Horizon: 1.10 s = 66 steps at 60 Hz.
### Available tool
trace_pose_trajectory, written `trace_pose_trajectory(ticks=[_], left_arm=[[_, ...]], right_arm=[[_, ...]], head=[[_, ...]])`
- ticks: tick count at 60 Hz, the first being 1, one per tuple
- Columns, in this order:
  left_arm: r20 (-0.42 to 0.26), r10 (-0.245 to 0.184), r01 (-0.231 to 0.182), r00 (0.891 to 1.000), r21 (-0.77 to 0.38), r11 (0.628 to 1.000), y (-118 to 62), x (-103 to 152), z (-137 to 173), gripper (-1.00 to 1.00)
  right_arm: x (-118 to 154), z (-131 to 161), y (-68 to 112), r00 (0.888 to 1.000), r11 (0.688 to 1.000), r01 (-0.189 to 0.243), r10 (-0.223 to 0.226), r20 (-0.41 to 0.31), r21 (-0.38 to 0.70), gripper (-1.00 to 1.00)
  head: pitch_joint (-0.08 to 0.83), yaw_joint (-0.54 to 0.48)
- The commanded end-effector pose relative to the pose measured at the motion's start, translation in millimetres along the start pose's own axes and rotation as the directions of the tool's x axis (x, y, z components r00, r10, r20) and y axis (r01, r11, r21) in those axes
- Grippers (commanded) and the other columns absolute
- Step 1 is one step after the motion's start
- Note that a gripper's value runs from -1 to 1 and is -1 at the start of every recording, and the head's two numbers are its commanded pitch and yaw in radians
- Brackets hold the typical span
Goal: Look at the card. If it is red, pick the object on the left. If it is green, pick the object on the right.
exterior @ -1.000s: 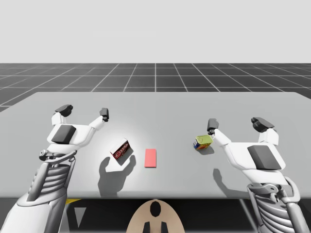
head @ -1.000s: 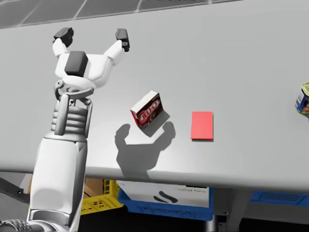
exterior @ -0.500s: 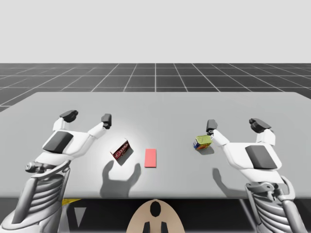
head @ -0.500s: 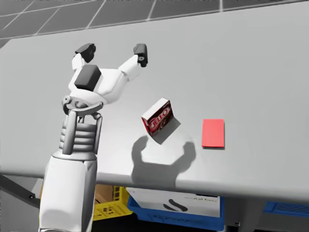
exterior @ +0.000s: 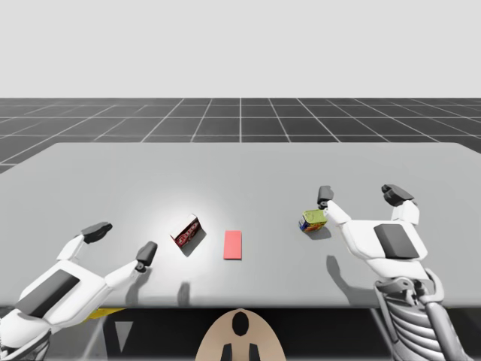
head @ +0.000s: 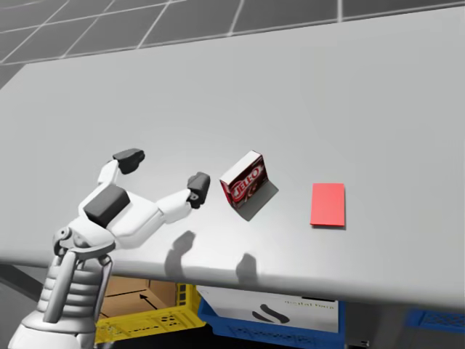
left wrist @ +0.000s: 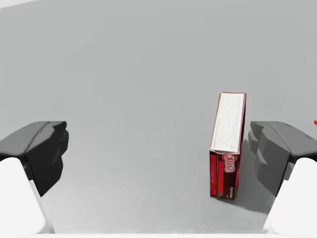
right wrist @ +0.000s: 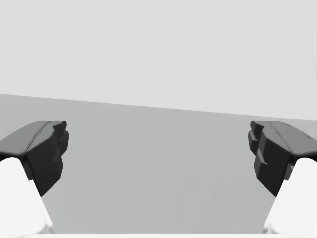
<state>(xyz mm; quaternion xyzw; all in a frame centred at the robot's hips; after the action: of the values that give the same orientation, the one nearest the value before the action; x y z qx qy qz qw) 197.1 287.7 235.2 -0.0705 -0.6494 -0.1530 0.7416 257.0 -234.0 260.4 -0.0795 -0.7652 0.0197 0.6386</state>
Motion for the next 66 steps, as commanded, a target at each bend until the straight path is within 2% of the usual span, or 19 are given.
trace_pose_trajectory(ticks=[1,3,8,21,42,47,54,66], left_arm=[[-0.082,-0.015,0.012,0.997,-0.036,0.999,1.6,-30.3,18.2,-1.0],[-0.096,0.008,-0.012,0.995,-0.045,0.999,-0.2,-35.9,19.2,-1.0],[-0.119,0.031,-0.038,0.992,-0.057,0.998,-4.7,-47.8,17.5,-1.0],[-0.163,0.06,-0.076,0.985,-0.091,0.993,-14.0,-60.7,-8.2,-1.0],[-0.214,0.057,-0.089,0.975,-0.14,0.986,-28.9,-45.5,-57.1,-1.0],[-0.247,0.066,-0.105,0.967,-0.148,0.983,-29.4,-43.8,-71.5,-1.0],[-0.283,0.061,-0.107,0.957,-0.148,0.983,-28.6,-44.7,-91.3,-1.0],[-0.308,0.054,-0.104,0.95,-0.15,0.983,-31.6,-46.8,-109.0,-1.0]], right_arm=[[-2.7,-0.4,2.0,1.0,1.0,0.01,-0.01,0.002,-0.003,-1.0],[-2.4,-0.2,2.1,1.0,1.0,0.011,-0.011,0.003,-0.002,-1.0],[-2.5,-0.6,2.5,1.0,1.0,0.007,-0.007,0.008,-0.002,-1.0],[-2.7,-0.4,2.9,1.0,1.0,0.003,-0.003,0.012,0.001,-1.0],[-0.8,0.6,1.4,1.0,1.0,-0.001,0.001,0.021,-0.002,-1.0],[-0.3,0.8,1.3,1.0,1.0,-0.003,0.003,0.023,-0.003,-1.0],[0.9,1.1,1.0,1.0,1.0,-0.006,0.006,0.029,-0.003,-1.0],[2.5,1.8,0.3,0.999,1.0,-0.015,0.015,0.039,-0.009,-1.0]], head=[[0.701,0.31],[0.702,0.31],[0.701,0.31],[0.693,0.32],[0.69,0.31],[0.691,0.31],[0.691,0.3],[0.693,0.29]])
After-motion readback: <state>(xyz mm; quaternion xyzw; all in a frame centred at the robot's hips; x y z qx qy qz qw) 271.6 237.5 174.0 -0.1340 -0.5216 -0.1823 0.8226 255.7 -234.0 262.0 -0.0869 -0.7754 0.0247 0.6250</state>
